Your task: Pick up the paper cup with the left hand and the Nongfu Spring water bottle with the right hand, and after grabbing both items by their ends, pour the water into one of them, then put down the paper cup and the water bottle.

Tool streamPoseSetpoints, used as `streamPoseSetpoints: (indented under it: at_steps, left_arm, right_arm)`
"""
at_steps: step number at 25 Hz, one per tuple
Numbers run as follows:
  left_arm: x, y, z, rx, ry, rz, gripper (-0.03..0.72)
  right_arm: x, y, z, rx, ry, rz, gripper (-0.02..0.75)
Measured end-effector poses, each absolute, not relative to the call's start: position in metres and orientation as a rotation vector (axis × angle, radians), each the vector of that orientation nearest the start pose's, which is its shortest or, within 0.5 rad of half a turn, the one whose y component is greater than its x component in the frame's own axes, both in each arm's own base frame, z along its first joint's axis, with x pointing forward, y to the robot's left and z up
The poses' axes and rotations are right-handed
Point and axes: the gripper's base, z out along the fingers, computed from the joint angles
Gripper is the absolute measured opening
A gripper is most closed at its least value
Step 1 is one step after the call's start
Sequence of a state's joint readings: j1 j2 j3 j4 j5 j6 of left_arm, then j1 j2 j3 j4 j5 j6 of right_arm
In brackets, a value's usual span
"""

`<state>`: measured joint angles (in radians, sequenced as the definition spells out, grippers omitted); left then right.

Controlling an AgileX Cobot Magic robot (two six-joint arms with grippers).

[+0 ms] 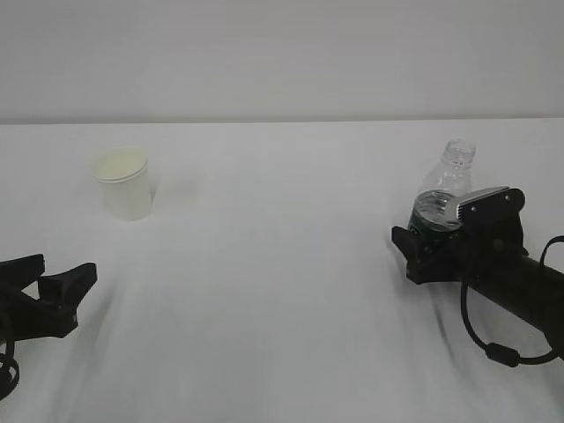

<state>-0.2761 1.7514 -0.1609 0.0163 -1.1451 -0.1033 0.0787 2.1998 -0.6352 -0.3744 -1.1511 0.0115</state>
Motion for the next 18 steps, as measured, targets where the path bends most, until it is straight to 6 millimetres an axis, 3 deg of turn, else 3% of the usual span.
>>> streamPoseSetpoints:
  at_steps: [10, 18]
  left_arm:
    - [0.204, -0.059, 0.113, 0.184, 1.928, -0.254, 0.524]
    - [0.204, -0.059, 0.112, 0.186, 1.934, -0.251, 0.524]
  right_arm:
    - [0.318, 0.058, 0.051, -0.474, 1.857, 0.303, 0.535]
    - [0.313, 0.058, 0.069, -0.483, 1.838, 0.289, 0.526]
